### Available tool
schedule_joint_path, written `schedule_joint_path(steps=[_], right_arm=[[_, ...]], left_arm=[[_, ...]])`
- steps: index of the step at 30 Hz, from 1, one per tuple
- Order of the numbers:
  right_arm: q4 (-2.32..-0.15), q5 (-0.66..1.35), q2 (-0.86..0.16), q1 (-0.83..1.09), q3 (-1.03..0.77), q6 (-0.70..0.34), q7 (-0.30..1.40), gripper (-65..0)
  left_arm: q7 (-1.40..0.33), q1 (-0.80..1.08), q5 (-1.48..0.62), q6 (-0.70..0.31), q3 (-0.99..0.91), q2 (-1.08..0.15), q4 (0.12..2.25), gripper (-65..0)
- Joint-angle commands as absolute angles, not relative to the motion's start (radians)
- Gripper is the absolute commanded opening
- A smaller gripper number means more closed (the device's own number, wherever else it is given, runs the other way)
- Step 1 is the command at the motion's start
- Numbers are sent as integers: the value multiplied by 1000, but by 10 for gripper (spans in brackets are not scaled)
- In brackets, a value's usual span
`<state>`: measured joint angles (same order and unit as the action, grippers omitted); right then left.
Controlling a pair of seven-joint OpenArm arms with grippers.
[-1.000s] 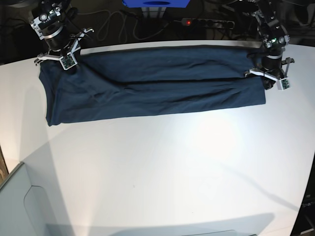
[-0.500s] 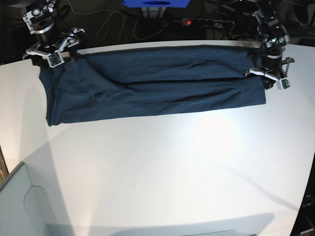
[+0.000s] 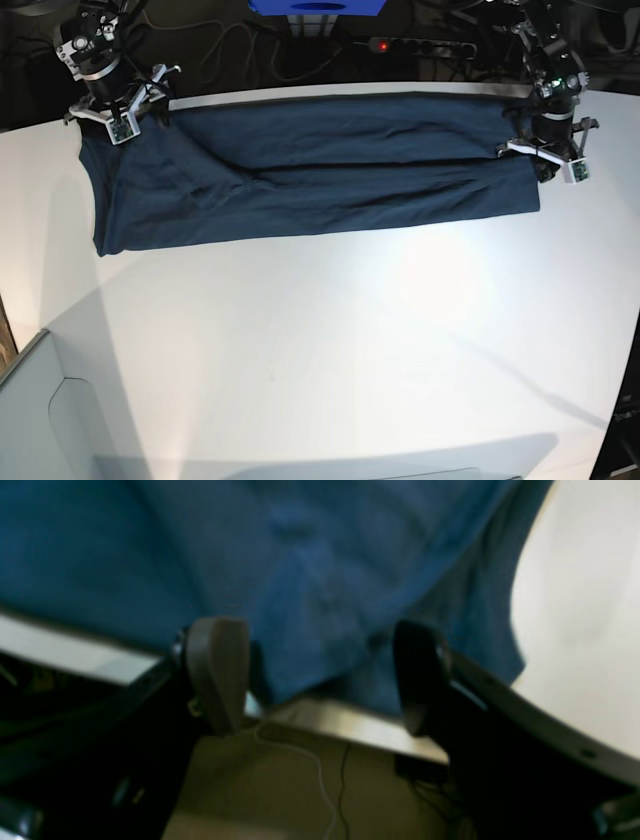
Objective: Fold the T-shirt properly
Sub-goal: 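Pull the grasped strip end with the right gripper toward the arms, then adjust the right gripper grip on the strip end, left gripper holding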
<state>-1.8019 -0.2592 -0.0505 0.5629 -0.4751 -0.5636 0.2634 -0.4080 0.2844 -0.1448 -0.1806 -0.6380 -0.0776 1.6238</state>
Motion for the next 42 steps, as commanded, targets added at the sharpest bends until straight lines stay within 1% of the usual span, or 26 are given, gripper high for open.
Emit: schedule_joint_path(steps=[1,3,4,7,10,14,18,25,29,35,38,39,40,42], right_arm=[[-1807,-249,-59,556,-481,-576,239,-225],[-1797,-249,-62,558,-481,-576,239,-267],[-1796,-249,-65,558,-478,-576,239,-306],[-1794,-249,-65,558,-481,-576,237,-467],[-1802,-249,-65,556,-481,-576,237,-646],[-1819,-249,-65,556,-481,-584,234,-648],[-1873,-249,-62,556,-483,-641,234,-650],[-1928,-251,-62,512,-483,-644,239,-650],[-1903,-254,-65,473,-501,-644,239,-650],[-1801,-257,-65,390,-565,-644,239,-649],[-1755,-302,-79,375,-581,-644,240,-648],[-1745,-314,-84,375,-581,-644,240,-640],[-1739,-323,-85,375,-581,-644,240,-618],[-1730,-325,-85,377,-581,-644,240,-552]], left_arm=[[-384,280,-151,-180,-644,-87,1641,-650],[-384,280,-151,-180,-644,-87,1641,-650],[-384,280,-151,-180,-642,-87,1641,-650],[-384,280,-151,-180,-642,-87,1641,-650],[-384,280,-151,-180,-642,-87,1641,-650],[-384,280,-151,-180,-644,-87,1641,-650],[-384,280,-151,-180,-644,-87,1641,-650],[-384,280,-151,-180,-645,-87,1639,-650],[-384,283,-151,-180,-645,-87,1639,-650],[-384,285,-151,-180,-645,-87,1639,-650],[-384,285,-151,-180,-645,-87,1639,-650],[-384,285,-151,-179,-645,-87,1639,-650],[-384,285,-151,-179,-647,-87,1639,-650],[-384,285,-151,-179,-647,-85,1639,-650]])
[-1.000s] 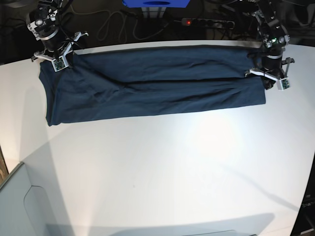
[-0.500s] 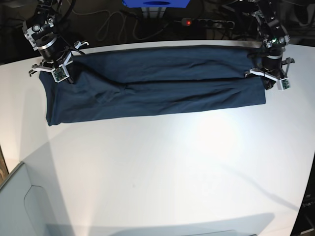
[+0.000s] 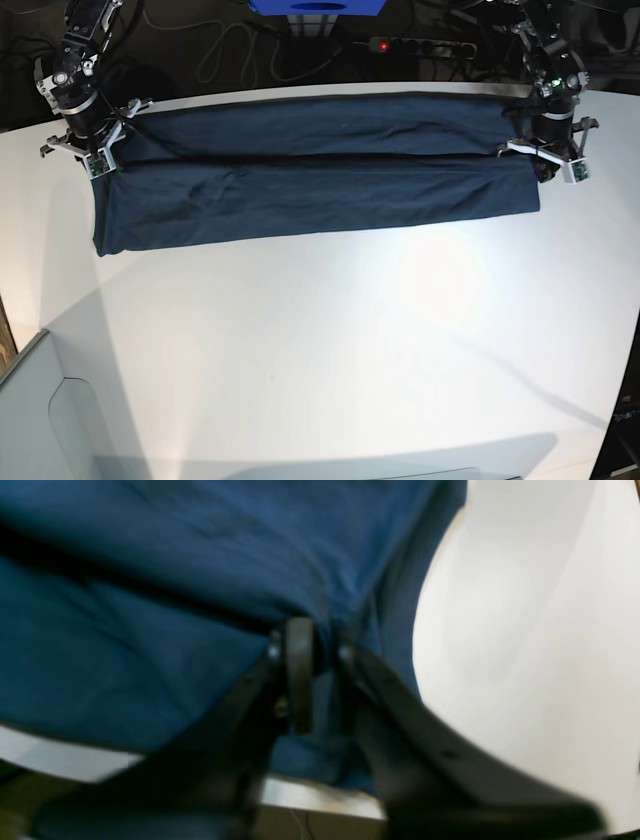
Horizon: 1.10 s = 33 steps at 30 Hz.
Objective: Fold the T-shirt properly
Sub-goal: 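Adjust the right gripper grip on the strip end, left gripper holding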
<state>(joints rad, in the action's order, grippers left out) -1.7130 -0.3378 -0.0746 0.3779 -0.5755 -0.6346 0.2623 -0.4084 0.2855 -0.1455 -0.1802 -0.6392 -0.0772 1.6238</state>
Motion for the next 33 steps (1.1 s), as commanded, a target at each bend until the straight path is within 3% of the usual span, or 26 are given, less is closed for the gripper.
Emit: schedule_joint_path(steps=[1,6,9,14,20,25,33], right_arm=[[-1730,-325,-85,377,-582,-644,240,-509],[-1761,-323,-85,384,-587,-644,240,-288],[-1824,-323,-77,394,-587,-644,240,-218],[-1931,-320,-33,417,-582,-644,240,-205],[-1862,-320,-12,400,-533,-645,240,-205],[-1759,-320,-13,394,-487,-645,234,-205],[-1681,-321,-18,374,-481,-645,234,-205]], left_arm=[[-384,283,-151,-179,-647,-84,1639,-650],[-384,282,-151,-179,-647,-81,1639,-650],[-384,282,-151,-179,-647,-82,1639,-650],[-386,283,-151,-179,-647,-85,1641,-650],[-395,286,-151,-173,-647,-85,1652,-650],[-395,289,-151,-173,-647,-85,1652,-498],[-387,305,-151,-177,-648,-85,1661,-375]])
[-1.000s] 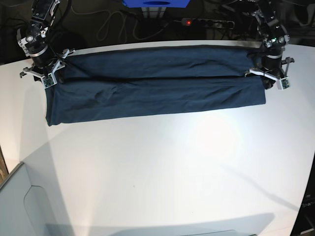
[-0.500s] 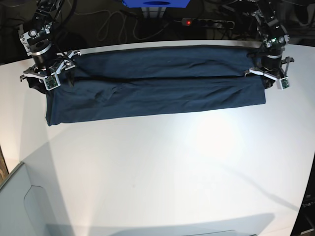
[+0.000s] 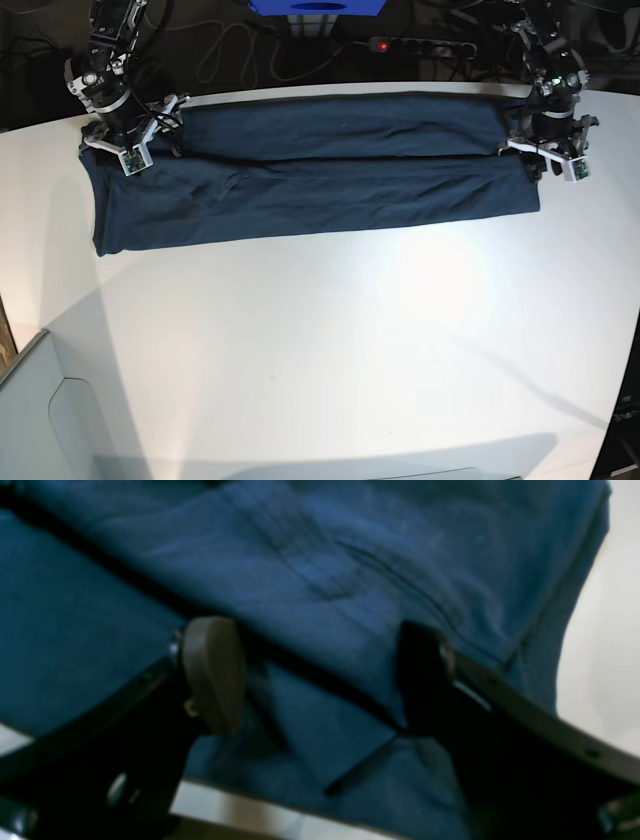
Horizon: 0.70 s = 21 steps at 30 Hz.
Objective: Fold the T-shirt properly
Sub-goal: 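Adjust the right gripper grip on the strip end, left gripper holding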
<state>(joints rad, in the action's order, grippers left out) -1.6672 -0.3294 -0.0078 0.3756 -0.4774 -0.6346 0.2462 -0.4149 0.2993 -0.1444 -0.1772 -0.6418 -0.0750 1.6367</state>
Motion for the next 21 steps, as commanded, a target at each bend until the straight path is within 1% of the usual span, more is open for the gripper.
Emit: schedule_joint_path(steps=[1,3,7,21], right_arm=[[-1681,-321,-24,367,-481,-645,234,-205],[-1679,-321,-25,366,-481,-645,236,-205],[-1679,-321,-27,363,-481,-645,237,-205],[-1679,-321,-25,363,-481,-645,237,-205]], left_arm=[[-387,309,-153,-179,-648,-85,1672,-364],[-387,326,-189,-179,-648,-84,1692,-352],[-387,357,-268,-179,-648,-87,1690,-352],[-387,355,-283,-179,-642,-87,1601,-352]])
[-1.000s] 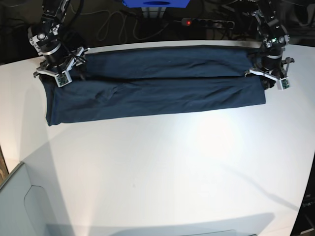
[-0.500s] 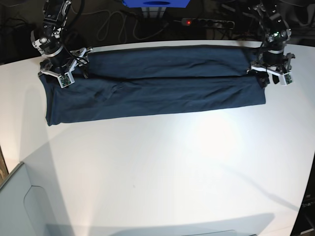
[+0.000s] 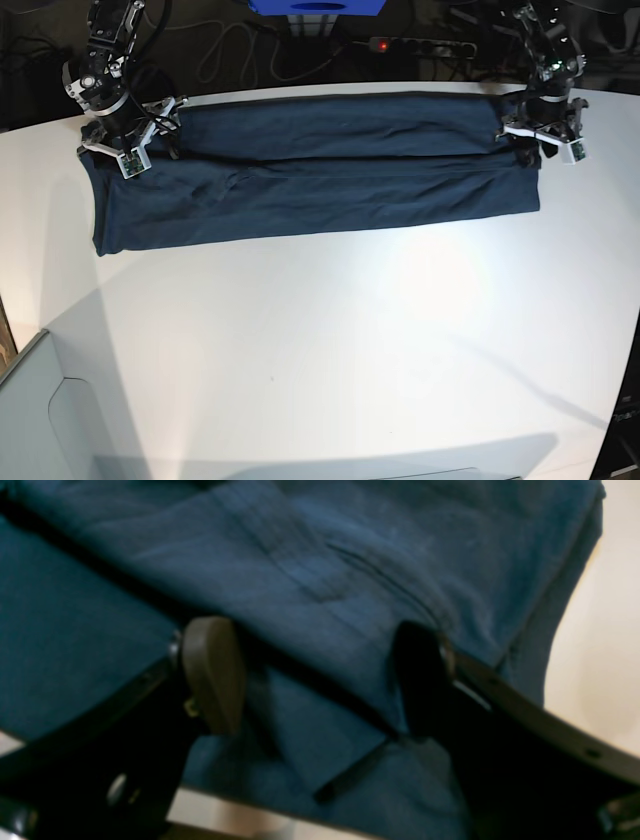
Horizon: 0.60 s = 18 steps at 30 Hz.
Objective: Fold the T-shirt properly
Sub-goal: 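Adjust the right gripper grip on the strip end, left gripper holding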
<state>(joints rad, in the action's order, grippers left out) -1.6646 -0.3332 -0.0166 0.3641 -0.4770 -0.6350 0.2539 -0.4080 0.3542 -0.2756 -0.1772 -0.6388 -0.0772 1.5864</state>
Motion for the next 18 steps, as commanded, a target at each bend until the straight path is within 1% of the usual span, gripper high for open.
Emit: schedule_joint_path(steps=[1,13,15,17,18], right_arm=[[-1679,-321,-27,363,-481,-645,239,-205],[-1679,-323,-27,363,-481,-645,239,-205],[-1679,-323,-27,363,-481,-645,239,-205],[-1679,-325,-27,363,-481,-645,239,-205],[-1679,-325,-27,363,-481,-645,239,-205]], left_arm=[[-387,354,-283,-179,-642,-87,1593,-352],[-386,351,-283,-179,-641,-87,1575,-359],[-386,351,-283,-179,-641,-87,1573,-402],[-386,351,-285,-180,-641,-87,1573,-485],[-386,349,-285,-180,-641,-87,1573,-543]])
